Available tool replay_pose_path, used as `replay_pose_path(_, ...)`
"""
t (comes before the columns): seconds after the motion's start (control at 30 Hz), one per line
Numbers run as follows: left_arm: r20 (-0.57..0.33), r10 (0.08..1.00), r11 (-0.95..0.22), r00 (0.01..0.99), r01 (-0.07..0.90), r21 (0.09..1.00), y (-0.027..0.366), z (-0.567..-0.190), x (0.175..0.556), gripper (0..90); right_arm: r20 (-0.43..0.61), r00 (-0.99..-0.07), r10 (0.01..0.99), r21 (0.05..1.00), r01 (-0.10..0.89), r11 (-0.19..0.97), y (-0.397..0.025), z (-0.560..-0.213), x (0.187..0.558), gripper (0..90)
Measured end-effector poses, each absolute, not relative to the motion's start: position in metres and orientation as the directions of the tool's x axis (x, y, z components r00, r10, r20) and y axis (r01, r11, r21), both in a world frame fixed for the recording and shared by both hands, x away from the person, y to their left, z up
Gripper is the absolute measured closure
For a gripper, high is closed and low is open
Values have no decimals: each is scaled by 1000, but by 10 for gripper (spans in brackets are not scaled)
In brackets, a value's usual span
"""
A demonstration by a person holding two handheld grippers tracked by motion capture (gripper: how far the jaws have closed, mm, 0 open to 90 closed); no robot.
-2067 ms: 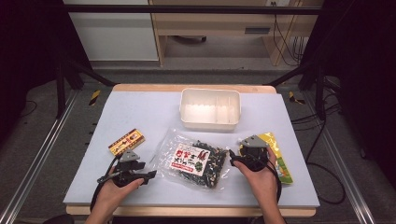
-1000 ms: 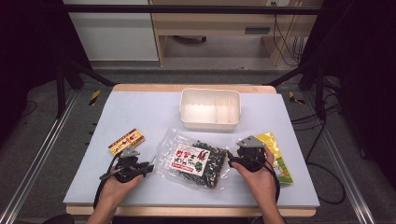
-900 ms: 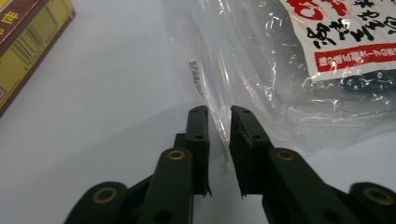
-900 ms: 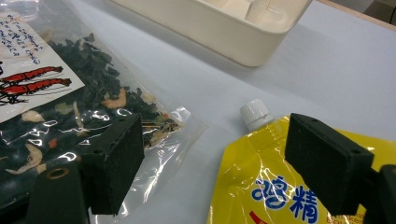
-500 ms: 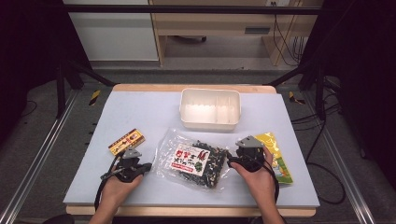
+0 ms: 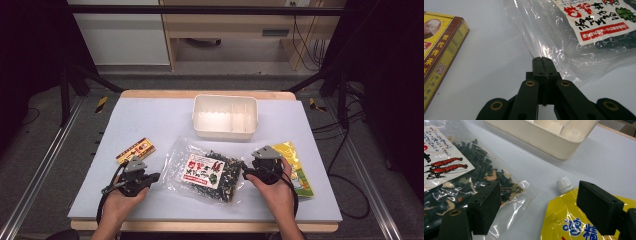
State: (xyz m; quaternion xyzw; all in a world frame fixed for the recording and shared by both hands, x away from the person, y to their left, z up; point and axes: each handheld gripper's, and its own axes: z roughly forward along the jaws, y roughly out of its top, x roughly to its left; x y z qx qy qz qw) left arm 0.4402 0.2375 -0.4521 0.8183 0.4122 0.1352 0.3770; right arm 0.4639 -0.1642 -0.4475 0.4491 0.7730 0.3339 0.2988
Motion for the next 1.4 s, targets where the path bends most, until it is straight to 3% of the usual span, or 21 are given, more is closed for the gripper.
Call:
replay_pose_path(0.43, -25, 782, -403, 622, 536, 742, 255, -433, 455, 900, -156, -422, 893, 788, 492, 371, -163, -447, 463, 202)
replay_pose_path(0.6, -8, 765, -414, 644, 501, 760, 255, -413, 457, 900, -143, -472, 870, 818, 439, 372, -151, -437, 463, 202)
replay_pose_path(0.67, 6, 757, -423, 653, 484, 766, 252, -405, 457, 900, -104, -520, 848, 844, 405, 352, -142, -426, 465, 203)
replay_pose_path(0.9, 62, 721, -478, 691, 430, 766, 239, -374, 463, 900, -141, -535, 833, 863, 347, 368, -136, -405, 470, 204)
replay_pose_path(1.27, 170, 676, -567, 717, 359, 742, 221, -350, 489, 900, -134, -517, 846, 861, 362, 358, -153, -398, 477, 203)
replay_pose_path(1.4, 155, 654, -575, 740, 355, 737, 215, -338, 504, 900, -131, -515, 847, 861, 365, 355, -158, -394, 480, 194)
